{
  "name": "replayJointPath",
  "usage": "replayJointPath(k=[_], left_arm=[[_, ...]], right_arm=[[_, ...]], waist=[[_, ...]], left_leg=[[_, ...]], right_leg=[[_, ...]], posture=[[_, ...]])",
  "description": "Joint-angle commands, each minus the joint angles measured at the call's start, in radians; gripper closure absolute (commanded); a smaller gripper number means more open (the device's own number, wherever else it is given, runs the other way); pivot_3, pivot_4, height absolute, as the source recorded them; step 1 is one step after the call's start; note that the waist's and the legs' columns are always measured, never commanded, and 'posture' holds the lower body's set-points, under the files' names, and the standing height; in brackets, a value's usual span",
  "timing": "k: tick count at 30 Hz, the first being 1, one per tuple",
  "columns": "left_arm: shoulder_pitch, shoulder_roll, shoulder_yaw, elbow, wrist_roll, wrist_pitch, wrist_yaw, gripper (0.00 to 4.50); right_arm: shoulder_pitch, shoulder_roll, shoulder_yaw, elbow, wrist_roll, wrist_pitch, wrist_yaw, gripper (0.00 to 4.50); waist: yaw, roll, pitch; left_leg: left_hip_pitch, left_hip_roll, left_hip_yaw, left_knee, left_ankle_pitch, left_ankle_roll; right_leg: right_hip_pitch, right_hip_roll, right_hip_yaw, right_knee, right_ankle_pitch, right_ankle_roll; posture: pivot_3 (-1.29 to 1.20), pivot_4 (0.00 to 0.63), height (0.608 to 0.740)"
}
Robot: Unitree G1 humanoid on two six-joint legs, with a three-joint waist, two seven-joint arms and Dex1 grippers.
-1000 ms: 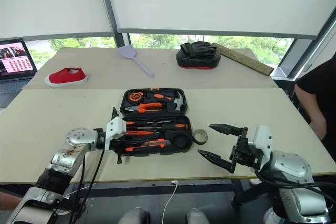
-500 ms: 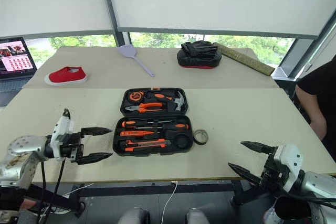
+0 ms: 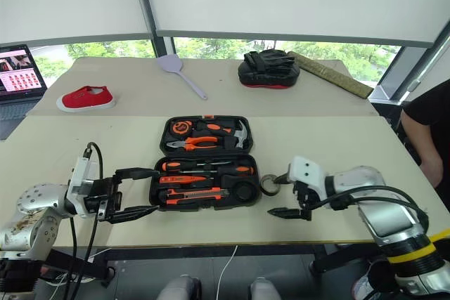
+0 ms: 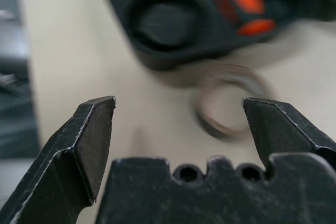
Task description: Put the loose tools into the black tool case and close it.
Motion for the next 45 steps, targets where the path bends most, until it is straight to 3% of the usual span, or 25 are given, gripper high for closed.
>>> replayJointPath(k=[1, 2, 5, 16, 23, 27, 32, 45], left_arm=[[0.017, 0.0, 0.031, -0.036, -0.01, -0.032, 0.012, 0.04], [0.021, 0.0, 0.032, -0.042, -0.011, -0.035, 0.014, 0.04], [0.027, 0.002, 0.03, -0.043, -0.003, -0.05, 0.017, 0.0], [0.011, -0.006, 0.001, -0.021, 0.024, -0.089, 0.015, 0.0], [0.016, -0.008, 0.009, -0.014, 0.018, -0.104, 0.007, 0.0], [0.019, -0.018, 0.005, -0.002, 0.023, -0.118, 0.005, 0.0], [0.011, -0.042, -0.017, -0.011, 0.03, -0.118, 0.014, 0.0], [0.042, -0.044, -0.024, -0.021, 0.046, -0.136, 0.023, 0.0]], right_arm=[[-0.068, 0.039, 0.035, 0.024, -0.039, 0.058, -0.035, 0.0], [-0.079, 0.048, 0.041, 0.03, -0.046, 0.061, -0.041, 0.0], [-0.101, 0.049, 0.065, 0.042, -0.066, 0.083, -0.033, 0.72], [-0.14, 0.016, 0.099, 0.073, -0.139, 0.13, -0.019, 4.46], [-0.156, -0.056, -0.021, -0.08, 0.041, 0.275, 0.083, 4.46], [-0.255, 0.036, -0.007, -0.152, 0.199, 0.473, 0.093, 4.46], [-0.324, 0.149, 0.09, -0.075, 0.158, 0.535, -0.004, 4.46], [-0.371, 0.149, 0.27, 0.038, 0.081, 0.577, -0.03, 4.46]], waist=[[-0.001, 0.0, 0.0], [-0.001, 0.0, 0.0], [0.001, 0.0, 0.0], [0.0, 0.0, 0.0], [0.001, 0.0, 0.001], [-0.018, 0.0, 0.001], [-0.022, 0.0, 0.001], [-0.013, 0.0, 0.001]], left_leg=[[0.0, 0.0, 0.0, 0.0, 0.0, 0.0], [0.0, 0.0, 0.0, 0.001, 0.0, 0.0], [0.001, 0.0, 0.0, 0.001, 0.001, -0.001], [0.001, 0.0, 0.0, 0.002, 0.001, -0.001], [0.001, 0.0, 0.0, 0.002, 0.001, -0.001], [0.002, 0.002, 0.0, 0.002, 0.001, -0.001], [0.003, 0.003, -0.001, 0.001, 0.001, -0.001], [0.001, 0.001, 0.0, 0.002, 0.001, -0.001]], right_leg=[[0.0, 0.0, 0.0, 0.0, 0.0, 0.0], [0.0, 0.0, 0.0, 0.0, 0.0, 0.0], [0.0, 0.0, 0.0, 0.001, 0.0, 0.0], [0.0, 0.0, 0.0, 0.001, 0.001, 0.0], [0.0, 0.0, 0.0, 0.001, 0.001, 0.0], [0.0, 0.001, 0.0, 0.001, 0.002, -0.001], [0.001, 0.002, 0.0, 0.002, 0.002, -0.002], [0.0, 0.0, 0.0, 0.001, 0.002, -0.001]], posture=[[0.0, 0.15, 0.74], [0.0, 0.15, 0.74], [0.0, 0.15, 0.74], [0.0, 0.15, 0.74], [0.0, 0.15, 0.74], [0.0, 0.15, 0.74], [0.0, 0.15, 0.74], [0.0, 0.15, 0.74]])
